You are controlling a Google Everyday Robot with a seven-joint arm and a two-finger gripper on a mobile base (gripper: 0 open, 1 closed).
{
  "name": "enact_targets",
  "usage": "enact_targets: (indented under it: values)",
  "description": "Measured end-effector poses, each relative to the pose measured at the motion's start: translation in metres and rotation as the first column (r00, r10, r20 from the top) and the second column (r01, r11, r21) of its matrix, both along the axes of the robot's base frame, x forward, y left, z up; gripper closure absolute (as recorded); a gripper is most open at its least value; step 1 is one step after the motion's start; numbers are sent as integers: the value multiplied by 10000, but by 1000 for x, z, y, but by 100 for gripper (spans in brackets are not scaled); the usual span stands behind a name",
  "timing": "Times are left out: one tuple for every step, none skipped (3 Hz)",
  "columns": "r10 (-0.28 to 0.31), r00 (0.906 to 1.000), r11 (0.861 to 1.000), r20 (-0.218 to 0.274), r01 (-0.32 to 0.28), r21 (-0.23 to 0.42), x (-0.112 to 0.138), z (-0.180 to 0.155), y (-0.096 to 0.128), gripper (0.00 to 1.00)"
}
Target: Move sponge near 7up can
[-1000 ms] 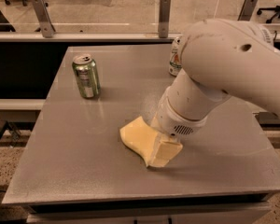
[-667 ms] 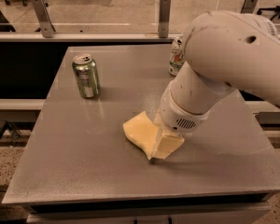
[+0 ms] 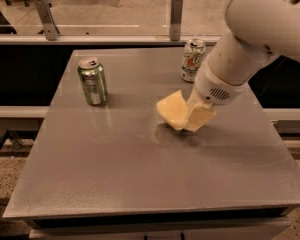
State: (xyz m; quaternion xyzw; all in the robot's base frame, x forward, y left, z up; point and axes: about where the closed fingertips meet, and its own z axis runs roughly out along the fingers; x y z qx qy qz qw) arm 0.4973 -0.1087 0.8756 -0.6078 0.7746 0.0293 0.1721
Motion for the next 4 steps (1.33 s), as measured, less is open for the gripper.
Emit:
enact_targets:
  values:
    - [-638, 9978, 9980, 152, 638, 23, 32, 8, -24, 100]
    - [-1362, 9905, 9906, 161, 1360, 162, 69, 10, -49, 97]
    - [-1670, 9859, 9856, 72, 1668, 269, 87, 7, -60, 75]
    - [-1969, 9804, 9797, -46, 1969, 385, 103, 1, -73, 51]
